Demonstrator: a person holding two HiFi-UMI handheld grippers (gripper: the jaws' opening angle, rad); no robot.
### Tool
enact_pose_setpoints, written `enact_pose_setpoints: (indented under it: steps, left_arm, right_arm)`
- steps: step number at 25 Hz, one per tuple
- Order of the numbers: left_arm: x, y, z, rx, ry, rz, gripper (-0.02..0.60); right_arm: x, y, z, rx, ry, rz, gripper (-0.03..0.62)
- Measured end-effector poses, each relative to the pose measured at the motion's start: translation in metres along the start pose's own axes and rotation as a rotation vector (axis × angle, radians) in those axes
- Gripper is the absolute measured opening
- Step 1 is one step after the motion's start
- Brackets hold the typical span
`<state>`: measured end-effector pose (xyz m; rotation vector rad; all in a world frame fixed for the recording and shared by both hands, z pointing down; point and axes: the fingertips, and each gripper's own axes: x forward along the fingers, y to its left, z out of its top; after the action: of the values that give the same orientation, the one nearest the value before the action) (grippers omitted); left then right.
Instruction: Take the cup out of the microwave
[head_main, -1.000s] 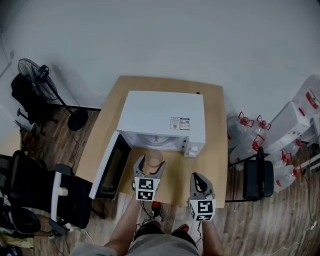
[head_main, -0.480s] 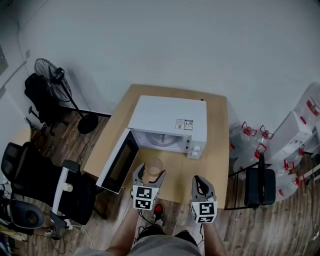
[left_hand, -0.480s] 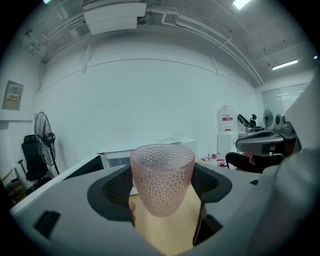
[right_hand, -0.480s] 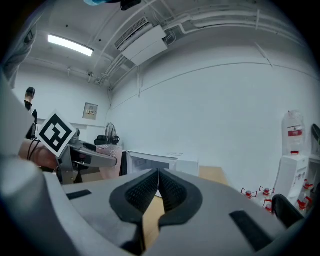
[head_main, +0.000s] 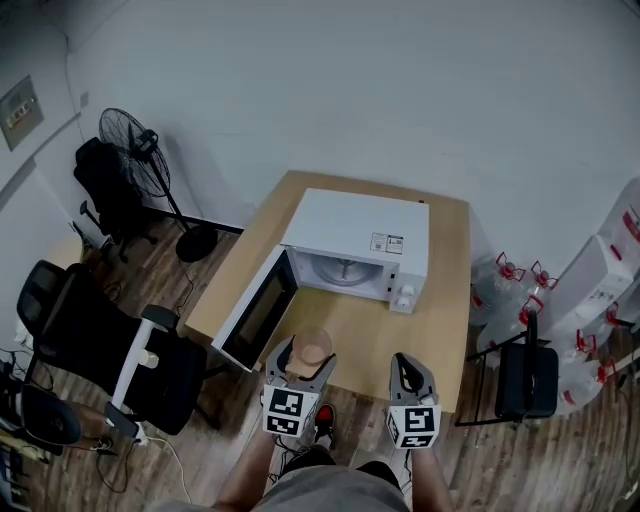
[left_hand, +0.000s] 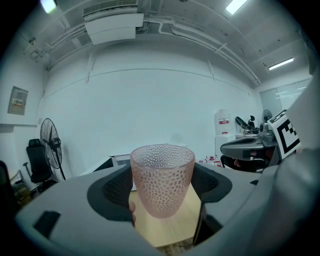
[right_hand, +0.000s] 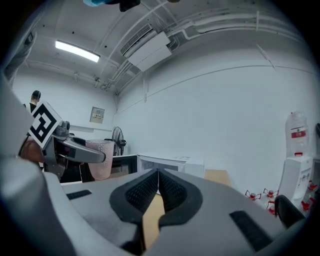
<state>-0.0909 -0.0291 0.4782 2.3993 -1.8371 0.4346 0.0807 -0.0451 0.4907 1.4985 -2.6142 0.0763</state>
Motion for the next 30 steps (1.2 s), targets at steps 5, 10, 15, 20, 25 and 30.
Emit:
enact_pose_setpoints:
  steps: [5,10,15,20,25,30]
  left_arm:
    - [-0.028,-0.004,-0.002,-0.015,-0.006,0.016,0.379]
    - [-0.053,-0.009,-0.008,-0.032,0.002,0.028,0.379]
    - [-0.072,-0.007,-0.007,-0.045,-0.012,0.046,0.379]
    - [-0.085,-0.008,-0.010,-0.043,-0.011,0.058,0.379]
    - [-0.086,-0.007,-0.014,-0.043,0.001,0.061,0.379]
    - [-0.084,-0.005,-0.014,-0.046,-0.001,0.057,0.379]
  right_arm:
    - [-0.014,0.011,0.002,0.002,-0.013,0.015,0.018]
    - [-0.025,0.021,0.002,0.008,-0.021,0.027,0.018]
    - [-0.033,0.029,0.002,0.005,-0.023,0.041,0.018]
    - [-0.037,0.031,0.000,0.013,-0.023,0.039,0.018]
    - [-0.038,0.031,-0.001,0.017,-0.022,0.036,0.018]
    - [-0.036,0.034,-0.001,0.023,-0.017,0.045,0.018]
